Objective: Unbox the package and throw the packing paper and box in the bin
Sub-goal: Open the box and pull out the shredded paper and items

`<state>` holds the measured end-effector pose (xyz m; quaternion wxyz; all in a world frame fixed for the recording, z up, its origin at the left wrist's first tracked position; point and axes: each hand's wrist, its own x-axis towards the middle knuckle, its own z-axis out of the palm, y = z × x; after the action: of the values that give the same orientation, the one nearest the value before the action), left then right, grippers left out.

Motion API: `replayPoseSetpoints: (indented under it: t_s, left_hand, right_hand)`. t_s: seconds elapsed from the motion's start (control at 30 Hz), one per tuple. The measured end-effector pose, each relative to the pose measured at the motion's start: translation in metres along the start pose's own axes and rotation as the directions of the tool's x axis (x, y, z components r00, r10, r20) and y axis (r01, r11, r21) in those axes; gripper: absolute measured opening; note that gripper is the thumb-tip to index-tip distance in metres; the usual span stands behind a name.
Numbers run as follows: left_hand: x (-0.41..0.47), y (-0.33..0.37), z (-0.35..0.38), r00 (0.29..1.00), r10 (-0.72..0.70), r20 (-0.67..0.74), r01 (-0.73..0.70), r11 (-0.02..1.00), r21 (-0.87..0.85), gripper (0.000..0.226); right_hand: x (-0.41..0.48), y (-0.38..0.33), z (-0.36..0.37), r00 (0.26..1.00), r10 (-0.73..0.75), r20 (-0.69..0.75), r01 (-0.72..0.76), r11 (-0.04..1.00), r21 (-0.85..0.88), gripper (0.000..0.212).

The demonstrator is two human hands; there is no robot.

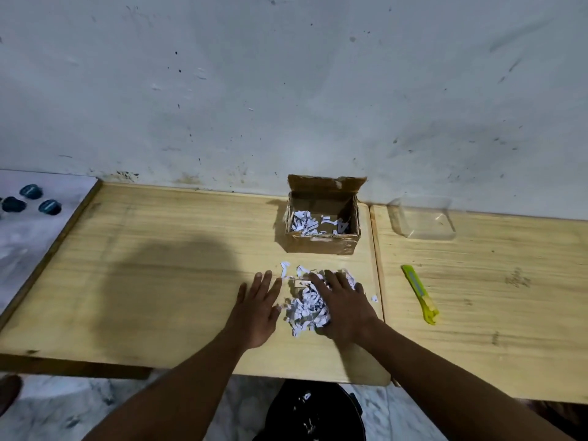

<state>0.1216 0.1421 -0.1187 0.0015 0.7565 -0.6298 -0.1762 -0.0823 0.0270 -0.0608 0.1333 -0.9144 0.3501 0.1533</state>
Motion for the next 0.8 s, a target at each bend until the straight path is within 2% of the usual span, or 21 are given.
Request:
replayPoseSetpoints:
  t_s: [0.13,0.23,0.27,0.33,0.4,0.47,0.53,0.63,0.8]
  left_hand:
    - [0.005,0.008,-0.017,0.998,-0.031,0.048,0.035,0.996,-0.079,0.063]
    - [0.011,0.016,-0.035,0.994,-0.091,-0.054,0.072,0.957,-0.282,0.06]
    - [0.013,0.019,-0.042,0.989,-0.118,-0.086,0.078,0.925,-0.371,0.056]
    - [0.015,0.029,-0.056,0.983,-0.117,-0.141,0.036,0.877,-0.48,0.044]
    - [0.015,0.04,-0.065,0.982,-0.032,-0.188,-0.062,0.879,-0.473,0.041]
    - [0.013,0.05,-0.068,0.973,0.069,-0.22,-0.156,0.901,-0.405,0.044]
    - [0.012,0.059,-0.065,0.952,0.154,-0.265,-0.236,0.92,-0.313,0.043]
    - [0.01,0.069,-0.057,0.94,0.199,-0.276,-0.272,0.927,-0.257,0.04]
    - [0.011,0.071,-0.042,0.973,0.195,-0.12,-0.22,0.943,-0.251,0.055]
  right_hand:
    - [0.001,0.007,-0.014,0.993,-0.007,0.12,0.001,0.999,0.048,0.125]
    - [0.0,0.021,-0.035,0.975,-0.047,0.215,0.012,0.987,0.162,0.13]
    - [-0.001,0.027,-0.039,0.979,-0.057,0.194,0.009,0.97,0.244,0.125]
    - [-0.004,0.041,-0.045,0.997,-0.044,0.059,0.013,0.892,0.452,0.106]
    - [-0.008,0.051,-0.047,0.993,0.007,-0.114,0.061,0.814,0.578,0.082]
    - [-0.012,0.057,-0.044,0.966,0.061,-0.25,0.095,0.819,0.566,0.056]
    - [-0.018,0.058,-0.039,0.943,0.085,-0.322,0.112,0.83,0.546,0.038]
    - [-0.029,0.058,-0.031,0.934,0.05,-0.353,0.152,0.84,0.521,0.036]
    - [-0.044,0.063,-0.017,0.944,0.102,-0.314,0.069,0.868,0.492,0.036]
